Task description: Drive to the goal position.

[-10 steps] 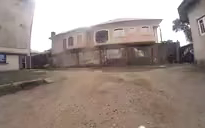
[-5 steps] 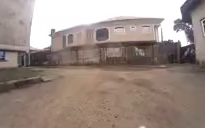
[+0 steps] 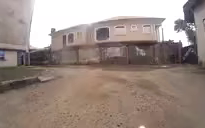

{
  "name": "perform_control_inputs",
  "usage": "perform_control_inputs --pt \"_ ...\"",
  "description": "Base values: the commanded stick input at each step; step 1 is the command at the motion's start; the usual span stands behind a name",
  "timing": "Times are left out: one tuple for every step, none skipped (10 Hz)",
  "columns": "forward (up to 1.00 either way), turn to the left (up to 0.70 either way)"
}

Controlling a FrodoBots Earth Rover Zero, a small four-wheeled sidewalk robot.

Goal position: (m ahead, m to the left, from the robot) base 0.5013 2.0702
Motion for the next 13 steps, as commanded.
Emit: perform_control_inputs --pt "0.3 0.0" --pt "0.3 0.0" --pt "0.3 0.0" --pt "0.3 0.0" --pt "0.3 0.0" --pt "0.3 0.0" --pt "0.3 0.0" --pt "0.3 0.0" --pt "0.3 0.0" --pt "0.3 0.0" --pt "0.3 0.0" --pt "0.3 -0.6" --pt "0.3 -0.6"
